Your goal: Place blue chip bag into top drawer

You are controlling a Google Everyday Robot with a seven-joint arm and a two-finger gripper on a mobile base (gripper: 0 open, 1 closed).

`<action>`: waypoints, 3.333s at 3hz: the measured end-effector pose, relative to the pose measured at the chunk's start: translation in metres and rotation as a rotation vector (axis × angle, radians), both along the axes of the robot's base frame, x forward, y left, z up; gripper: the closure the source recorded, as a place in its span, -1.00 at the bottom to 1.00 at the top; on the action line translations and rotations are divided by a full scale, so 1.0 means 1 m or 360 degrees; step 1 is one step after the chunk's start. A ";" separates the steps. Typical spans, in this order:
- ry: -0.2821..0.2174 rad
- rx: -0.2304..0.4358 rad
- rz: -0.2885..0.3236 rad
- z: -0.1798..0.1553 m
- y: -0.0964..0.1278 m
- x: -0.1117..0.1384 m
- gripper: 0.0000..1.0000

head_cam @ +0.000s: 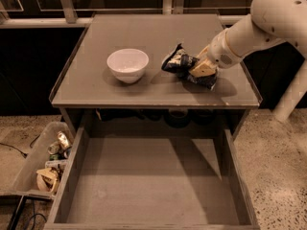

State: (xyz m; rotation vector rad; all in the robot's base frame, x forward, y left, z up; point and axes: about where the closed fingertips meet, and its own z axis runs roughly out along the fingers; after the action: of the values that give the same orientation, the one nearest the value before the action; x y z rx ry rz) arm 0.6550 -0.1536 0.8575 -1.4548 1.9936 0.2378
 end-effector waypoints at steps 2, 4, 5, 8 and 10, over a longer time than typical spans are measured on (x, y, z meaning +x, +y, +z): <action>-0.0088 0.0097 0.0039 0.041 -0.005 -0.100 1.00; -0.0187 0.0134 0.0081 0.062 0.004 -0.207 1.00; -0.0134 0.0117 0.0072 0.029 0.017 -0.235 1.00; 0.0020 0.0189 -0.0018 -0.093 0.013 -0.239 1.00; 0.0140 0.0191 -0.0033 -0.152 0.034 -0.222 1.00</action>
Offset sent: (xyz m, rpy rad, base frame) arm -0.1874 -0.0165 0.0769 0.1063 -0.1158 0.0316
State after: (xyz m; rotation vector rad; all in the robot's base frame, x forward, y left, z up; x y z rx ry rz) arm 0.4334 -0.1197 0.7052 -1.3688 2.0264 0.4115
